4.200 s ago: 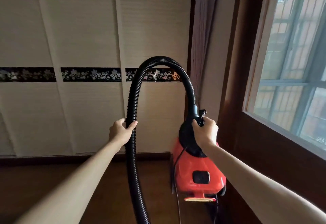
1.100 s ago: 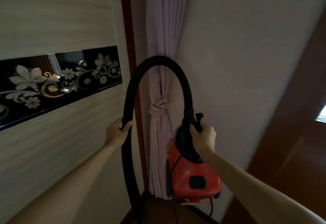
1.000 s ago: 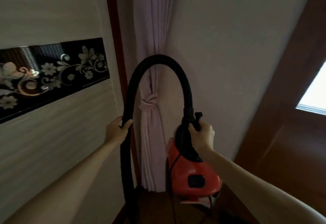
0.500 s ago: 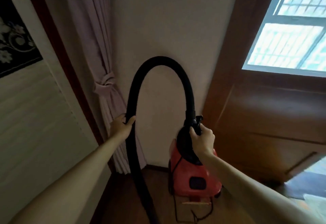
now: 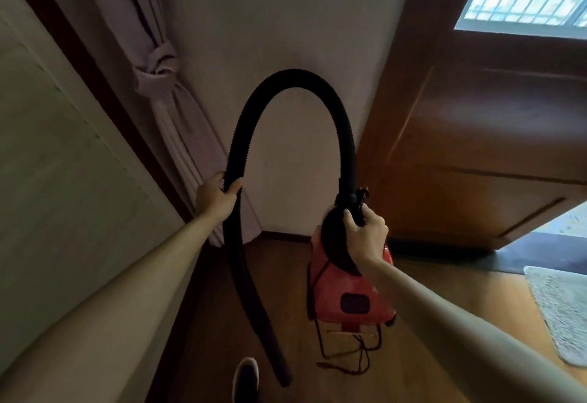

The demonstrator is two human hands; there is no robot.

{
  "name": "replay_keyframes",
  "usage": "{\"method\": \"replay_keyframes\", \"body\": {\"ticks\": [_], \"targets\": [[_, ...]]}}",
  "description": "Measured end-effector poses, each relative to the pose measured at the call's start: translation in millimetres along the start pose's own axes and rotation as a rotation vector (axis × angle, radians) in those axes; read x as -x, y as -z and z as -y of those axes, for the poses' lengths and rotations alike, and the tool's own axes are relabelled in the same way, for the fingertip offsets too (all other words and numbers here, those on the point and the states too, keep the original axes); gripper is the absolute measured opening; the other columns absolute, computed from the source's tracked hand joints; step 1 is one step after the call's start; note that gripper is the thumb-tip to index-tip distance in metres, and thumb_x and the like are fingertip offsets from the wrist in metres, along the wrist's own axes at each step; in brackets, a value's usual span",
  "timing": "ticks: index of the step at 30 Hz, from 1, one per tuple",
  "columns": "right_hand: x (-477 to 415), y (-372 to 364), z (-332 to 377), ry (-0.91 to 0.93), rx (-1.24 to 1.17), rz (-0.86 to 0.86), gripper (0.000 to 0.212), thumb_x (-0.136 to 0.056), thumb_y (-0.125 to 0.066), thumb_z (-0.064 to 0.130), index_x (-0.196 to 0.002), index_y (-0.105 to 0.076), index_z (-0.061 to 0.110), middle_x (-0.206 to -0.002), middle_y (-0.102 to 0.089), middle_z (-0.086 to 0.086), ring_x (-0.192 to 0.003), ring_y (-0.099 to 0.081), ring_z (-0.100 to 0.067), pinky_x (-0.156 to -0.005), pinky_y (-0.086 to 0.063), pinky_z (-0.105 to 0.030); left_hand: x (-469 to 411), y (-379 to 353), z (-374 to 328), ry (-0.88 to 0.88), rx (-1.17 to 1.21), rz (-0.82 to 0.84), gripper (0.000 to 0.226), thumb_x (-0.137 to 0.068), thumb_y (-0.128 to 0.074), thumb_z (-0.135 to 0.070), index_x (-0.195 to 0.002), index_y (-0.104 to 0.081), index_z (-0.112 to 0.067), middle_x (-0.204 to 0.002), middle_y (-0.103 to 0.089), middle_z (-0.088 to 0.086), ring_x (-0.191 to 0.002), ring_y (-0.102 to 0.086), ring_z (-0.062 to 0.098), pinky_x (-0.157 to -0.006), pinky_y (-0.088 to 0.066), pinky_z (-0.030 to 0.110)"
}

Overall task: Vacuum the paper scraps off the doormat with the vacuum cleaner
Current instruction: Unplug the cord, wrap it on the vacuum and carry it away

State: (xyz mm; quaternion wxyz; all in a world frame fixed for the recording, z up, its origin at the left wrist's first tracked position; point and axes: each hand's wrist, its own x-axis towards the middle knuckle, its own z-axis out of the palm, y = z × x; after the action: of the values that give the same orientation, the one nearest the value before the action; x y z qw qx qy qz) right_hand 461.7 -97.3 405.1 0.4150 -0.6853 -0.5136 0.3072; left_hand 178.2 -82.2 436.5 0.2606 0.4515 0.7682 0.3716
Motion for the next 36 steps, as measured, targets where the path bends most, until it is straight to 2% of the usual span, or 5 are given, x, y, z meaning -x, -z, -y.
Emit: {"method": "replay_keyframes", "body": {"ticks": [9,17,28,33,36], "targets": [[17,-81,-24,-0.110,0.002,0.068,0.023,-0.098,-0.059,0.018,-0.118,-0.066,0.012,-0.076,-0.067,0.001,-0.075,-0.068,-0.025,-0.065,-0.054,-0.040,-40,-23,101,0.092,0.019,0.097,0.034,-0.100,-0.057,-0.034,-0.118,-0.066,-0.006,-0.106,-0.066,0.007,-0.095,-0.062,0.025,-0.072,-0.046,0.026],[30,-170,-61,-0.194,0.079,0.077,0.024,-0.098,-0.057,0.016,-0.120,-0.065,0.013,-0.065,-0.060,0.001,-0.049,-0.050,-0.015,-0.043,-0.038,-0.030,-66,-40,188,0.150,0.017,0.168,0.033,-0.101,-0.055,-0.036,-0.122,-0.065,-0.014,-0.099,-0.064,0.001,-0.084,-0.059,0.016,-0.057,-0.041,0.019],[34,-274,-157,-0.291,0.102,0.090,0.012,-0.098,-0.057,0.016,-0.105,-0.061,0.026,-0.066,-0.056,0.009,-0.054,-0.055,-0.025,-0.048,-0.043,-0.035,-78,-88,317,0.140,-0.082,0.170,0.030,-0.099,-0.058,-0.032,-0.123,-0.064,-0.014,-0.092,-0.063,-0.006,-0.068,-0.050,-0.004,-0.055,-0.034,0.010],[31,-319,-220,-0.331,0.108,0.164,0.013,-0.099,-0.056,0.018,-0.110,-0.062,0.018,-0.067,-0.057,0.009,-0.054,-0.055,-0.020,-0.048,-0.046,-0.036,-80,-127,377,0.178,-0.107,0.126,0.027,-0.098,-0.060,-0.030,-0.115,-0.066,-0.009,-0.087,-0.063,-0.006,-0.076,-0.062,0.015,-0.056,-0.034,0.006],[26,-349,-261,-0.336,0.140,0.181,0.025,-0.099,-0.056,0.021,-0.120,-0.061,0.009,-0.065,-0.057,0.000,-0.050,-0.053,-0.020,-0.045,-0.044,-0.040,-84,-157,410,0.235,-0.096,0.104,0.028,-0.099,-0.058,-0.032,-0.114,-0.066,-0.011,-0.090,-0.061,-0.008,-0.073,-0.055,0.004,-0.057,-0.033,0.007]]}}
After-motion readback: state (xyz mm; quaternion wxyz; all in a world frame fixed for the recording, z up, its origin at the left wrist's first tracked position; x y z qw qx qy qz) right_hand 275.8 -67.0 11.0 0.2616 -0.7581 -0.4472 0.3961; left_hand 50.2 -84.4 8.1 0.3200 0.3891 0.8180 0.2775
